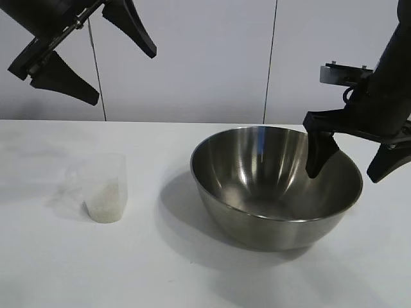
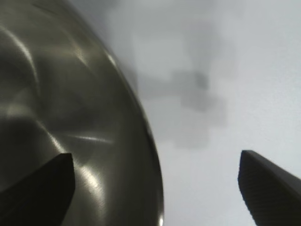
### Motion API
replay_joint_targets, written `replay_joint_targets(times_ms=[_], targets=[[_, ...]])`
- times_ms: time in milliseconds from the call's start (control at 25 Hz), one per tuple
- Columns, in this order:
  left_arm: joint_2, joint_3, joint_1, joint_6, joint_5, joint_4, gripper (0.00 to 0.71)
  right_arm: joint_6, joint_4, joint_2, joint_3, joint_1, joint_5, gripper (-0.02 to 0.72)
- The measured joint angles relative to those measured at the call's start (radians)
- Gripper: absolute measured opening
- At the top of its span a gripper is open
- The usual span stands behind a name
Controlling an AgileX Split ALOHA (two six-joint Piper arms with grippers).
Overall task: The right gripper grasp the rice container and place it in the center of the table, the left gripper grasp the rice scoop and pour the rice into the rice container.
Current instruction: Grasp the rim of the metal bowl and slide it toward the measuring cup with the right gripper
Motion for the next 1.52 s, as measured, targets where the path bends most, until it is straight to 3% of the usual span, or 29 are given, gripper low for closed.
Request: replay_joint_targets(times_ms=[280,400,920,1120,1520], targets=[[0.0,0.0,0.0,0.0,0.0,0.0,0.694,0.0,0.049,0.053,0.002,0.0,-0.035,0.653],[0.0,0.0,0.0,0.0,0.0,0.0,0.694,0.0,0.063,0.068,0.002,0.0,-0.037,0.605],[0.0,0.0,0.0,0.0,0.0,0.0,0.694,0.0,0.067,0.068,0.002,0.0,-0.034,0.045],[0.0,0.0,0.0,0.0,0.0,0.0,0.694,-0.007,0.094,0.068,0.002,0.0,-0.022,0.01],[0.0,0.0,0.0,0.0,0.0,0.0,0.694,-0.128,0.229,0.001,-0.001,-0.058,0.05,0.011]])
